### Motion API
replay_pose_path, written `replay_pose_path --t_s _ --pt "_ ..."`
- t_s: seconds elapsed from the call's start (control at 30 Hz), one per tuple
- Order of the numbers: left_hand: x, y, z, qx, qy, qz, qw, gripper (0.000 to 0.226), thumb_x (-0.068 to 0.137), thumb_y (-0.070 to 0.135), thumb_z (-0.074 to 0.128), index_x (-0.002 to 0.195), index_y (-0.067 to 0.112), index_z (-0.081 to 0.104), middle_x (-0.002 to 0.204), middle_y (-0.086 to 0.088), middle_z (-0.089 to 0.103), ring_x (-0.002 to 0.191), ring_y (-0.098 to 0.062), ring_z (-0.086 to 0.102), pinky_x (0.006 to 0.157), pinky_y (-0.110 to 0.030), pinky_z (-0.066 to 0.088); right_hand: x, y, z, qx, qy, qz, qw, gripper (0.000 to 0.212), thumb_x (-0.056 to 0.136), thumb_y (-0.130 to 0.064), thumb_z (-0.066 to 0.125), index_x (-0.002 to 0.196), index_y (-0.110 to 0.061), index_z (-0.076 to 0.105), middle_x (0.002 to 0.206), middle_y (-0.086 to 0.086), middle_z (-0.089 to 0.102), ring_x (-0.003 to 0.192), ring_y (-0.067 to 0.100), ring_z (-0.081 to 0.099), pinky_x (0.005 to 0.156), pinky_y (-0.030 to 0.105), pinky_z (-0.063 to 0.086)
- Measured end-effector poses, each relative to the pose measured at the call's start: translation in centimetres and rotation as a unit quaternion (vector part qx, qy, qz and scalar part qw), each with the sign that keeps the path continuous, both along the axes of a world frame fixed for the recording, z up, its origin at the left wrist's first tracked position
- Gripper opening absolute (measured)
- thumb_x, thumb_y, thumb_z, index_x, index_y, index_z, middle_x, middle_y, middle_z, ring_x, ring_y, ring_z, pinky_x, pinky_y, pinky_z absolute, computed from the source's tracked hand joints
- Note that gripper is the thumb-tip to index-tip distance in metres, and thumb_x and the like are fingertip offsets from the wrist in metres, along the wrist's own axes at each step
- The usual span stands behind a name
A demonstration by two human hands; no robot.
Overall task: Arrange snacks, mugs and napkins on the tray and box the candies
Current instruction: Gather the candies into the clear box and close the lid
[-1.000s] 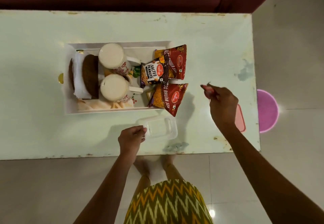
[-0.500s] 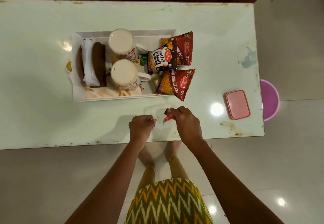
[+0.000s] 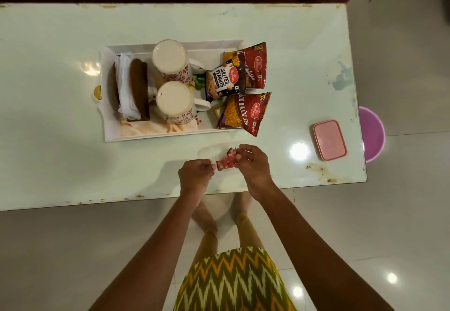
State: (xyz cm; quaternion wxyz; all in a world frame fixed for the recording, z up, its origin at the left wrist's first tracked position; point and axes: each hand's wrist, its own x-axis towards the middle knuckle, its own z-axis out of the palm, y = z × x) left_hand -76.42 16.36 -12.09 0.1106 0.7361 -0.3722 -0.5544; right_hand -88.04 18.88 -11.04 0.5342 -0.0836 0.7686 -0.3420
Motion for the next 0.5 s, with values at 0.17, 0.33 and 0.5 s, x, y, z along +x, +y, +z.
replay_pose_path --t_s 0.17,0.33,0.5 --pt "0.1 0.0 -0.2 0.007 0.006 0.005 1.0 0.005 0.077 0.006 0.067 0.081 0.006 0.07 0.066 -0.008 0.065 0.07 -0.026 0.062 0.086 -0.047 0.055 -1.1 1.1 -0.2 -0.003 0.093 -0.006 0.996 0.032 0.089 0.006 0.049 0.117 -0.007 0.058 0.116 0.007 0.064 0.106 0.017 0.06 0.095 0.029 0.049" --pt "0.2 -0.1 -0.4 0.002 -0.002 -0.015 1.0 0.003 0.078 0.007 0.067 0.076 0.007 0.069 0.062 -0.006 0.064 0.073 -0.031 0.065 0.086 -0.049 0.054 -5.5 3.2 -0.2 -0.055 0.237 0.006 0.97 0.024 0.087 0.0 0.057 0.109 -0.009 0.062 0.103 0.004 0.065 0.089 0.009 0.06 0.058 -0.007 0.038" --pt "0.2 0.0 -0.5 -0.005 -0.012 -0.026 1.0 0.012 0.079 0.01 0.068 0.086 0.0 0.071 0.061 0.0 0.063 0.078 -0.033 0.067 0.087 -0.048 0.053 -12.1 4.3 -1.5 -0.028 0.355 0.039 0.934 0.034 0.084 -0.005 0.064 0.116 0.0 0.055 0.123 0.017 0.058 0.113 0.029 0.054 0.096 0.025 0.044"
